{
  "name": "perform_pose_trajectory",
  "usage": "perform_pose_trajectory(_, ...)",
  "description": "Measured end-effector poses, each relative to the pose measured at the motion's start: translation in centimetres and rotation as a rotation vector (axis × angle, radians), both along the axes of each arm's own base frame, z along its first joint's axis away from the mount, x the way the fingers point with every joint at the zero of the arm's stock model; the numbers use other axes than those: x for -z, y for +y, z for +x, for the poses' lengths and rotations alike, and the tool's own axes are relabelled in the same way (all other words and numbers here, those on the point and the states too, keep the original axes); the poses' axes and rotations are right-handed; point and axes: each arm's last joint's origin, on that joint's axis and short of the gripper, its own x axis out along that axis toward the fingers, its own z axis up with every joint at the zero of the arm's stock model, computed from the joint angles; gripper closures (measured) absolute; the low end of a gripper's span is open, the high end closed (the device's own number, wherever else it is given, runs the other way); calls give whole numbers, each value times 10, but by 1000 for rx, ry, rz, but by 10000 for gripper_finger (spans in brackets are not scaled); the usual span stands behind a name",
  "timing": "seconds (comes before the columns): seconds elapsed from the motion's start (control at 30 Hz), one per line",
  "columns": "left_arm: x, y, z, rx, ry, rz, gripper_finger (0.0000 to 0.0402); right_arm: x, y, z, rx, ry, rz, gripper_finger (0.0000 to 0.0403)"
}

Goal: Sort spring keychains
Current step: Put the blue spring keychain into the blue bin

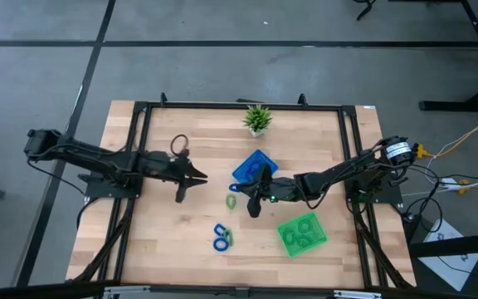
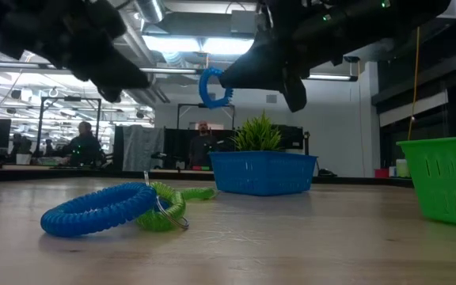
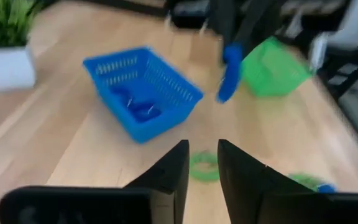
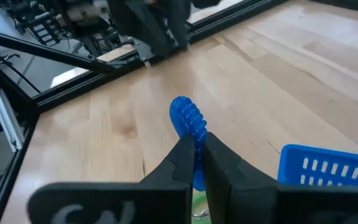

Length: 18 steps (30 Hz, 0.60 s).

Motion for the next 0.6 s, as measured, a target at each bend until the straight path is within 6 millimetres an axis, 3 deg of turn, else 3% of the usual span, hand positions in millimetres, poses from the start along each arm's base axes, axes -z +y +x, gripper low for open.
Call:
perform_pose_trajectory(0.3,5,1,-33,29,-155,-18,331,-2,0,1,4,-22,10,386)
perform_pose_trajectory(0.6,8,1,-47,82,-255,-9,334,-9,-5,-3,9,-9,-11,386)
